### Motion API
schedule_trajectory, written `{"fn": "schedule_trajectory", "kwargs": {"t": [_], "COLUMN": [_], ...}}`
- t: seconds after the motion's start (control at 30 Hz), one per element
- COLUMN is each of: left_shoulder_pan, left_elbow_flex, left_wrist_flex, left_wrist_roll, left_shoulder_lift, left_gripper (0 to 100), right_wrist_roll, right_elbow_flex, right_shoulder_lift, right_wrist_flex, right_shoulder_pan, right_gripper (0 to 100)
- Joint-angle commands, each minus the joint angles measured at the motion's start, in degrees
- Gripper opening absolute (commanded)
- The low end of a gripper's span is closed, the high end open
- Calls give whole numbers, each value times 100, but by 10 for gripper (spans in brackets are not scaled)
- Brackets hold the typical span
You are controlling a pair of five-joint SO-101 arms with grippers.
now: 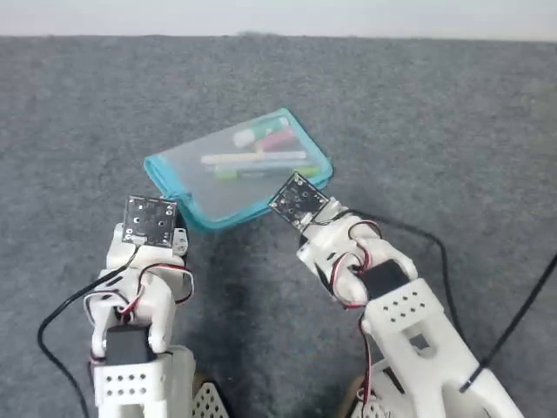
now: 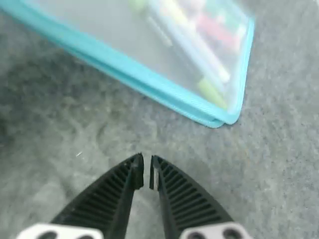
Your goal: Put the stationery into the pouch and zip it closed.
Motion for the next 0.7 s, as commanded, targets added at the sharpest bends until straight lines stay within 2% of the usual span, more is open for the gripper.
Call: {"fn": "schedule_trajectory", "kwargs": {"t": [0.0,0.17,0.33,0.53,0.67], "left_shoulder_pan": [440,1512,2444,2611,2576], "left_elbow_flex": [-119,-760,-1631,-1833,-1912], "left_wrist_flex": [-53,659,1600,1749,1890], "left_wrist_roll": [-35,-176,-176,-185,-193], "left_shoulder_lift": [-220,-202,-193,-185,-185], "left_gripper": [10,10,10,10,10], "right_wrist_roll": [35,26,26,62,70], "right_elbow_flex": [-88,-53,-53,229,545], "right_shoulder_lift": [-163,-163,-171,-901,-1789], "right_wrist_flex": [-110,-409,-549,-400,-418], "right_shoulder_pan": [-330,-1174,-1323,-1341,-1341], "right_gripper": [7,10,14,140,151]}}
